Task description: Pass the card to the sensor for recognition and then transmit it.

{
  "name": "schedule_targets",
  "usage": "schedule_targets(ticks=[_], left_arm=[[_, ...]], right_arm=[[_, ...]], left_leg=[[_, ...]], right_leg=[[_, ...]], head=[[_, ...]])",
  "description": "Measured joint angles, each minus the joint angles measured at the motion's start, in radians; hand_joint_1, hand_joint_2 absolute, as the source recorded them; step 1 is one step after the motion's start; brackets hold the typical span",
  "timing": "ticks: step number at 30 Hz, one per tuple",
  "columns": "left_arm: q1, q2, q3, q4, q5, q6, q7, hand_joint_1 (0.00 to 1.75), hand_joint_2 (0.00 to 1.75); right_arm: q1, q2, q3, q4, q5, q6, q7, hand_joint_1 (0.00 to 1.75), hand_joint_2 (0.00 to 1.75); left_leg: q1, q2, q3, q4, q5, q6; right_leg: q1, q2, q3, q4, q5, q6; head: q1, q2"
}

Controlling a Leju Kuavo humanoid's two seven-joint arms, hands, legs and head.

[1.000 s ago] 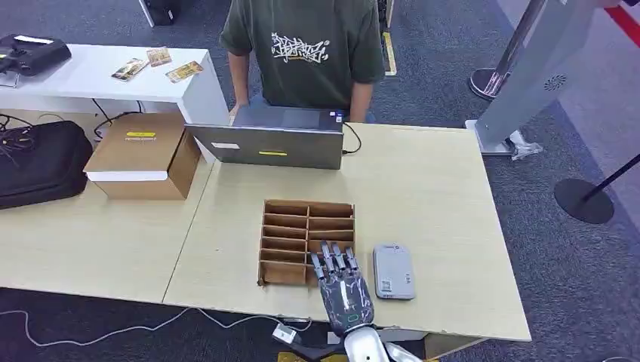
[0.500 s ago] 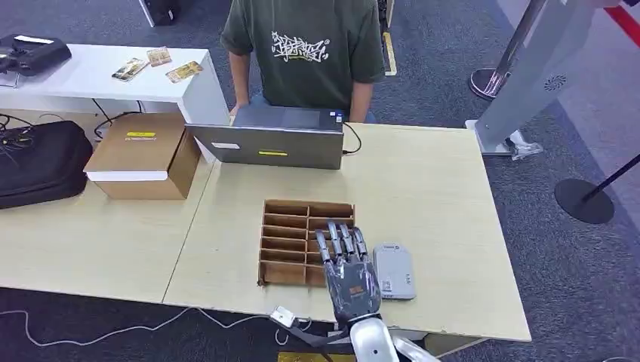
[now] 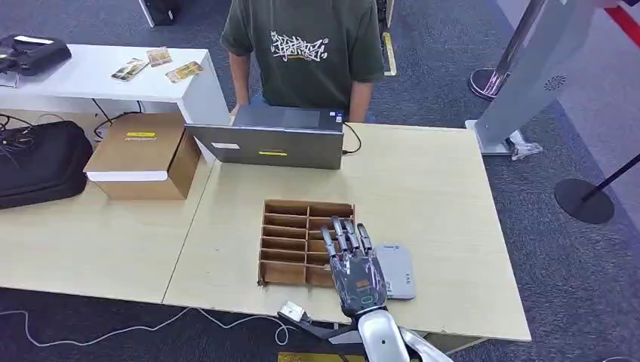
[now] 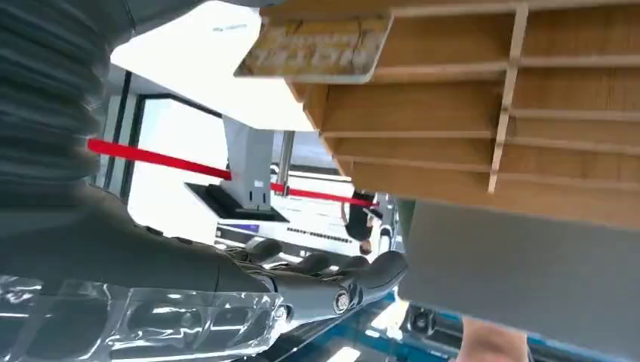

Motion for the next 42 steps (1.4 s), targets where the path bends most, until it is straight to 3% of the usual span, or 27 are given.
schedule_targets(ticks=[13,42], left_arm=[[0.000,-0.002,0.000,0.000,0.000,0.000,0.000,0.00,0.00],[-0.001,-0.016,0.000,0.000,0.000,0.003,0.000,0.00,0.00]], right_arm=[[0.053,0.085,-0.114,0.030,0.000,0.057,-0.081,0.00,1.75],[0.107,0.142,-0.207,0.017,0.000,0.111,-0.103,0.00,1.75]], left_leg=[[0.000,0.000,0.000,0.000,0.000,0.000],[0.000,0.000,0.000,0.000,0.000,0.000]], right_leg=[[0.000,0.000,0.000,0.000,0.000,0.000],[0.000,0.000,0.000,0.000,0.000,0.000]], head=[[0.000,0.000],[0.000,0.000]])
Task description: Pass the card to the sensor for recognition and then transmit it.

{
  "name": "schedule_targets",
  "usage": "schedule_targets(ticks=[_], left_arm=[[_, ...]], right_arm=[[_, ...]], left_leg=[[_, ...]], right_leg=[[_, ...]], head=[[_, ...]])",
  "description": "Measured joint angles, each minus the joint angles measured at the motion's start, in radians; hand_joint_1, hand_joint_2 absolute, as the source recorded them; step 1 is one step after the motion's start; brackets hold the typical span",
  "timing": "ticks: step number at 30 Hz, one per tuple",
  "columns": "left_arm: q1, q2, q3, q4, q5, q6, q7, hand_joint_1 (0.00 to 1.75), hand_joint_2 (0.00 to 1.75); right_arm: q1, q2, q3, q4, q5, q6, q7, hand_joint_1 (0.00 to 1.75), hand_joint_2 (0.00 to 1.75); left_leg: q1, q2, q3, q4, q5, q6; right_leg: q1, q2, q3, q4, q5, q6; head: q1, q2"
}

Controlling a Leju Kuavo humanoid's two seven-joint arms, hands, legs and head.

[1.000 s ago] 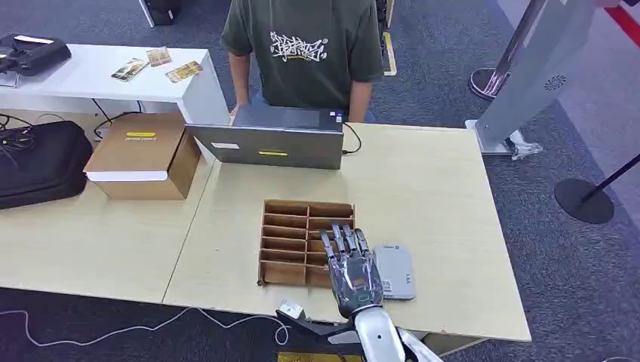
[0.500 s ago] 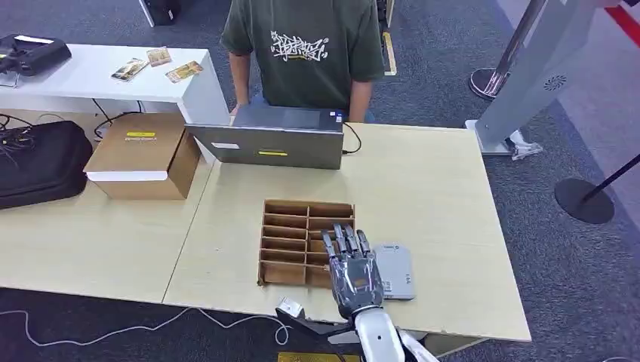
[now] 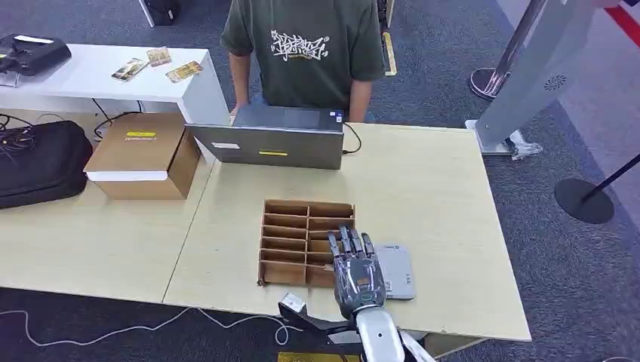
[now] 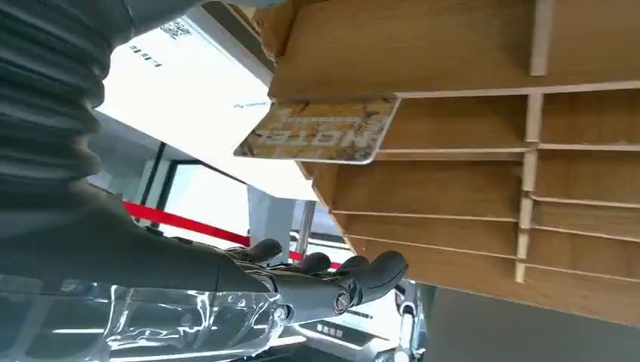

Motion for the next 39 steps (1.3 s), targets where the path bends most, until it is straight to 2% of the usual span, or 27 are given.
schedule_targets(ticks=[9,18,33,39], left_arm=[[-0.003,0.000,0.000,0.000,0.000,0.000,0.000,0.00,0.00],[-0.004,0.000,0.000,0.000,0.000,0.005,0.000,0.00,0.00],[-0.004,-0.008,0.000,0.000,0.000,0.006,0.000,0.00,0.00],[-0.004,-0.014,0.000,0.000,0.000,0.002,0.000,0.00,0.00]], right_arm=[[0.022,0.014,-0.031,-0.004,0.000,-0.001,0.003,0.00,1.75],[0.046,0.016,-0.059,-0.050,0.000,0.011,0.040,0.00,1.75],[0.076,0.040,-0.098,-0.091,0.000,0.008,0.021,0.00,1.75],[0.077,0.053,-0.098,-0.091,0.000,-0.015,0.011,0.00,1.75]], left_leg=[[0.000,0.000,0.000,0.000,0.000,0.000],[0.000,0.000,0.000,0.000,0.000,0.000],[0.000,0.000,0.000,0.000,0.000,0.000],[0.000,0.000,0.000,0.000,0.000,0.000]], right_leg=[[0.000,0.000,0.000,0.000,0.000,0.000],[0.000,0.000,0.000,0.000,0.000,0.000],[0.000,0.000,0.000,0.000,0.000,0.000],[0.000,0.000,0.000,0.000,0.000,0.000]], head=[[0.000,0.000],[0.000,0.000],[0.000,0.000],[0.000,0.000]])
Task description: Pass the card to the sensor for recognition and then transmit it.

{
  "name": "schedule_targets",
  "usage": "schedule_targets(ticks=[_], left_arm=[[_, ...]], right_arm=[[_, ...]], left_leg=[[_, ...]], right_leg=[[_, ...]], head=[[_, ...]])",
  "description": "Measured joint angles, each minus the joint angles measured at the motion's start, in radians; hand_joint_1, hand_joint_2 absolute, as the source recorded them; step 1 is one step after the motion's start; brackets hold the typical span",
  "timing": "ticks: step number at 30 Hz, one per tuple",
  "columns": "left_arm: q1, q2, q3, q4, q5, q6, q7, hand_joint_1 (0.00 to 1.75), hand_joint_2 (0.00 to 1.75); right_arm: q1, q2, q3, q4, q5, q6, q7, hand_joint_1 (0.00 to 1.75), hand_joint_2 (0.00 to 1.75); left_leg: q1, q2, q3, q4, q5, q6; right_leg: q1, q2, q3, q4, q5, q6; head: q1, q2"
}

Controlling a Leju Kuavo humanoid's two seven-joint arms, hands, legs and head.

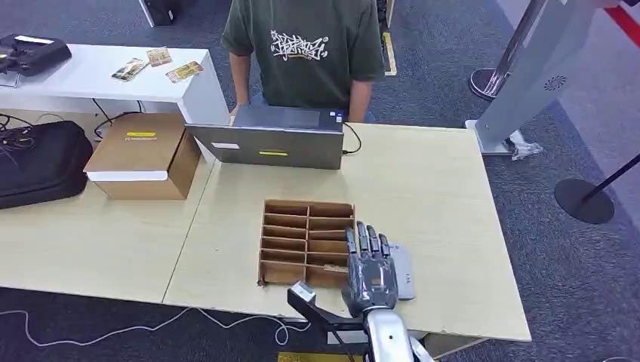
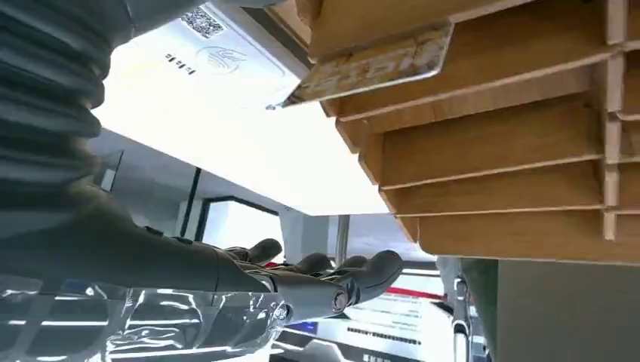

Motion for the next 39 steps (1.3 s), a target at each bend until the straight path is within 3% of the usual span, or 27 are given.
schedule_targets(ticks=[9,39], left_arm=[[0.000,-0.002,0.000,0.000,0.000,-0.005,0.000,0.00,0.00],[0.000,-0.004,0.000,0.000,0.000,-0.005,0.000,0.00,0.00]], right_arm=[[-0.002,0.024,0.001,0.037,0.000,-0.045,-0.060,0.00,1.75],[-0.013,0.035,-0.002,0.086,0.000,-0.068,-0.063,0.00,1.75]], left_leg=[[0.000,0.000,0.000,0.000,0.000,0.000],[0.000,0.000,0.000,0.000,0.000,0.000]], right_leg=[[0.000,0.000,0.000,0.000,0.000,0.000],[0.000,0.000,0.000,0.000,0.000,0.000]], head=[[0.000,0.000],[0.000,0.000]])
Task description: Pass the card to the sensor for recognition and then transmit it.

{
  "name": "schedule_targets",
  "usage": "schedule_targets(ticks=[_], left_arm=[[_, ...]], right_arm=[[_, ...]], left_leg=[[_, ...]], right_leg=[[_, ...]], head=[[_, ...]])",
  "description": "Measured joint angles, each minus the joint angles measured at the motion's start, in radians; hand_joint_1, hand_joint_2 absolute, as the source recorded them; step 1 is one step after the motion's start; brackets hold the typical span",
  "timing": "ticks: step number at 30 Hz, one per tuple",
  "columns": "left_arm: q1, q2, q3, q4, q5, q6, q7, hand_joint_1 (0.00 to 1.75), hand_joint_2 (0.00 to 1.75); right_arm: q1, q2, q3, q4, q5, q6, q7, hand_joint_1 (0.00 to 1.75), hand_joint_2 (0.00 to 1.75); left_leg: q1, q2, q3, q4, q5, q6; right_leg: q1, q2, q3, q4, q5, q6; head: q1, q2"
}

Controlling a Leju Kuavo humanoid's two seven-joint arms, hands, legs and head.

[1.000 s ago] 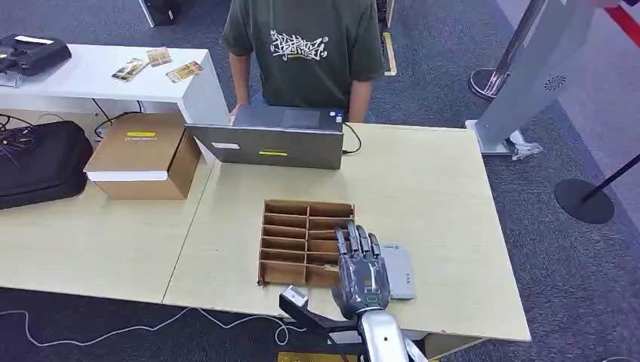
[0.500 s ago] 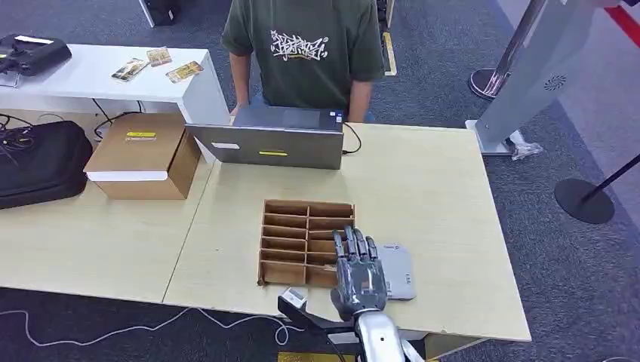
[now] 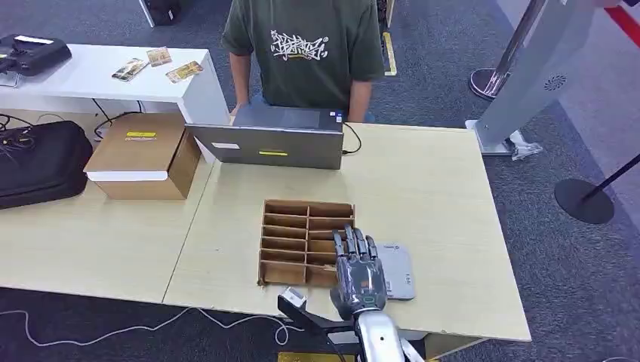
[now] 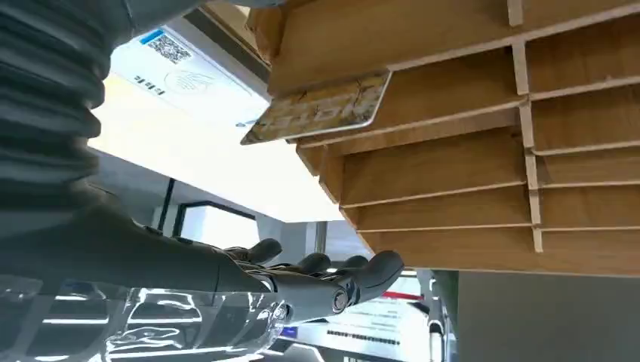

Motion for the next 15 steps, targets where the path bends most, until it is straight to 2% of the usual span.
schedule_targets(ticks=[15], left_arm=[[0.000,0.000,0.000,0.000,0.000,0.000,0.000,0.00,0.00]], right_arm=[[-0.008,0.000,0.000,0.010,0.000,-0.005,0.004,0.00,1.75]], left_leg=[[0.000,0.000,0.000,0.000,0.000,0.000]], right_leg=[[0.000,0.000,0.000,0.000,0.000,0.000]], head=[[0.000,0.000]])
